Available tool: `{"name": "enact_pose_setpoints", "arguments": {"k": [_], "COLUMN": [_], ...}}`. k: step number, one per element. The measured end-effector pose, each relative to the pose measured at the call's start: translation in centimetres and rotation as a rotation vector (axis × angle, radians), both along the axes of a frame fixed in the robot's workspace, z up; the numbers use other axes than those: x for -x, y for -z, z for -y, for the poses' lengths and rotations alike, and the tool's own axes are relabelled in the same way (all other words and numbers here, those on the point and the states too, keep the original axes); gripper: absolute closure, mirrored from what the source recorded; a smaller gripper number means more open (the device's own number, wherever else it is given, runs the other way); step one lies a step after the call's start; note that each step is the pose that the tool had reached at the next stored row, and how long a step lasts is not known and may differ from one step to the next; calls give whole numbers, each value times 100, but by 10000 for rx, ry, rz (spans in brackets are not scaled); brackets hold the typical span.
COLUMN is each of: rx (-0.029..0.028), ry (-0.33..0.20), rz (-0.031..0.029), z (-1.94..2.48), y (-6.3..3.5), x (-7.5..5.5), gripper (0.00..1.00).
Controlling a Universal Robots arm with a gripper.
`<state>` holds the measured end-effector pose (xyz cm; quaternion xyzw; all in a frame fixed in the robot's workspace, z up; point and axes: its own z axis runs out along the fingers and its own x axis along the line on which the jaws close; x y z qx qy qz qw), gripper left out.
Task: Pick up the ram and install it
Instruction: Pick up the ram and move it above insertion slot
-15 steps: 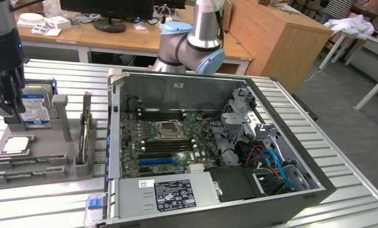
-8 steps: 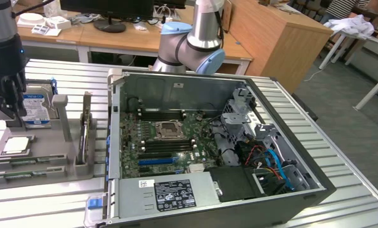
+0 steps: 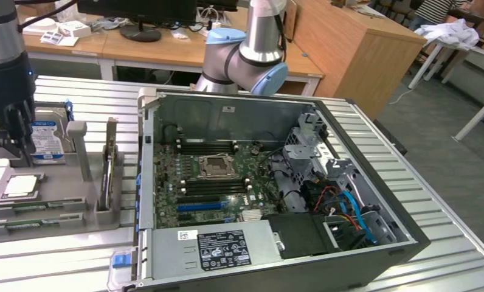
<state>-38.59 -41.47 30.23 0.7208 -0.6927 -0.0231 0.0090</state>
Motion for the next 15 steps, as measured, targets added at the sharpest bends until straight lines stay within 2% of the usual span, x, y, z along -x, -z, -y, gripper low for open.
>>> {"name": "enact_pose_setpoints", "arguments": {"k": [15], "rx": [0], "ry": [0], "rz": [-1], "z": [0], "y": [157], "x": [0], "gripper": [64]}}
